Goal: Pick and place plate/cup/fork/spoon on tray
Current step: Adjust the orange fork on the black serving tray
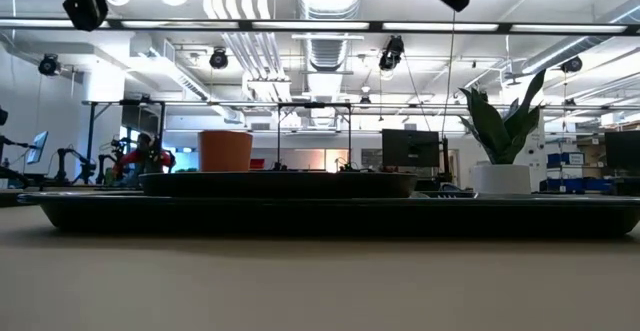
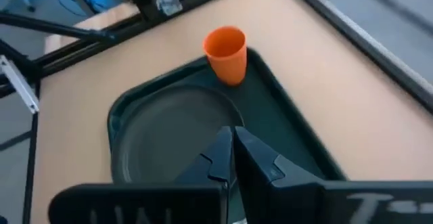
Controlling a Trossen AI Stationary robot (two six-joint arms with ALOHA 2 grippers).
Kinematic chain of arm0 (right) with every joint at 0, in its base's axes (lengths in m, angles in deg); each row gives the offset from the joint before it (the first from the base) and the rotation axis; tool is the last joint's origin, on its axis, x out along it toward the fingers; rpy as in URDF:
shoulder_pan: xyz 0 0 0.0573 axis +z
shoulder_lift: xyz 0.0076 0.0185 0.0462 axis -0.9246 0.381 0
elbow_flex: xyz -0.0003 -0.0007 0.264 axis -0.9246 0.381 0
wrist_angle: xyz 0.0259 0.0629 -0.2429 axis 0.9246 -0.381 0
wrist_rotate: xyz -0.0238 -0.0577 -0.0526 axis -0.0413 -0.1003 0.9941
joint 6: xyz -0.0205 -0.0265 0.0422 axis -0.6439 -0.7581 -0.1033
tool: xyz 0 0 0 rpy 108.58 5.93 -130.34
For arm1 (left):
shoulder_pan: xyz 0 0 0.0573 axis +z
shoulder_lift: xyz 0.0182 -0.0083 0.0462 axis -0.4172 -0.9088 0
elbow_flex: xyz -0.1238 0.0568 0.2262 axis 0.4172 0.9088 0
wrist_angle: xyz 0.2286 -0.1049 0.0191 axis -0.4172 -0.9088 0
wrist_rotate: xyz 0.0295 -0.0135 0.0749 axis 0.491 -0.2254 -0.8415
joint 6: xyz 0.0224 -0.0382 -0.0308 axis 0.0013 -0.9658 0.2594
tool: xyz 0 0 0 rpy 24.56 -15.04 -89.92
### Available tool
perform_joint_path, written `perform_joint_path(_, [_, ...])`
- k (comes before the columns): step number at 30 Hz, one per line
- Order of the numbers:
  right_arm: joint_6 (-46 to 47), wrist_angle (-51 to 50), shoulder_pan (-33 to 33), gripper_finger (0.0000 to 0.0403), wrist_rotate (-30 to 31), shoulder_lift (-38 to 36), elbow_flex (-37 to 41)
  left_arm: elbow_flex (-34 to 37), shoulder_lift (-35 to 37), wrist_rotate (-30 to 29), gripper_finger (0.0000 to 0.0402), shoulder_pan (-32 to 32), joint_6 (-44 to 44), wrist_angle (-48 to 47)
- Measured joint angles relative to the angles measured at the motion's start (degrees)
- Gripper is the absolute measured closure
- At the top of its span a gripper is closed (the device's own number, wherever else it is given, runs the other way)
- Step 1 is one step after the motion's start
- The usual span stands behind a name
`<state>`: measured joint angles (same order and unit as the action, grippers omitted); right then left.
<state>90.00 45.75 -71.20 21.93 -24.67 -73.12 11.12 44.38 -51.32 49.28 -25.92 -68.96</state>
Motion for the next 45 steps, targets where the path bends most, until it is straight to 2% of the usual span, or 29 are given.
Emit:
perform_joint_path(4, [2.5,-0.3,0.0,0.0394,-0.6,3.2,0.0,1.5,-0.2,0.0,0.0402,0.0,0.1,5.9])
perform_joint_path(8, [2.1,-5.3,0.0,0.0394,-4.4,5.8,0.0,2.1,-1.2,0.1,0.0402,0.0,2.3,9.3])
perform_joint_path(10, [5.1,-10.7,0.0,0.0394,-3.4,6.7,0.2,2.2,-1.8,0.2,0.0402,0.0,3.8,9.2])
perform_joint_path(14, [10.6,-16.4,1.2,0.0394,2.9,7.4,2.5,2.2,-3.1,0.2,0.0402,0.0,4.5,9.3])
perform_joint_path(19, [16.3,-12.3,4.7,0.0394,3.1,7.0,8.7,2.2,-4.6,0.2,0.0402,0.0,4.5,9.3])
perform_joint_path(26, [24.9,2.4,11.8,0.0394,-2.3,6.3,19.0,2.2,-5.8,0.3,0.0402,0.0,4.6,9.2])
perform_joint_path(29, [28.9,8.2,15.0,0.0394,-2.8,6.2,22.0,2.2,-5.9,0.2,0.0402,0.0,4.6,9.2])
perform_joint_path(41, [46.6,10.7,27.8,0.0394,-2.6,6.4,22.9,2.2,-6.0,0.2,0.0402,0.0,6.0,9.3])
perform_joint_path(45, [49.3,15.5,31.6,0.0394,2.2,7.4,22.9,2.2,-6.0,0.2,0.0402,0.0,6.2,9.3])
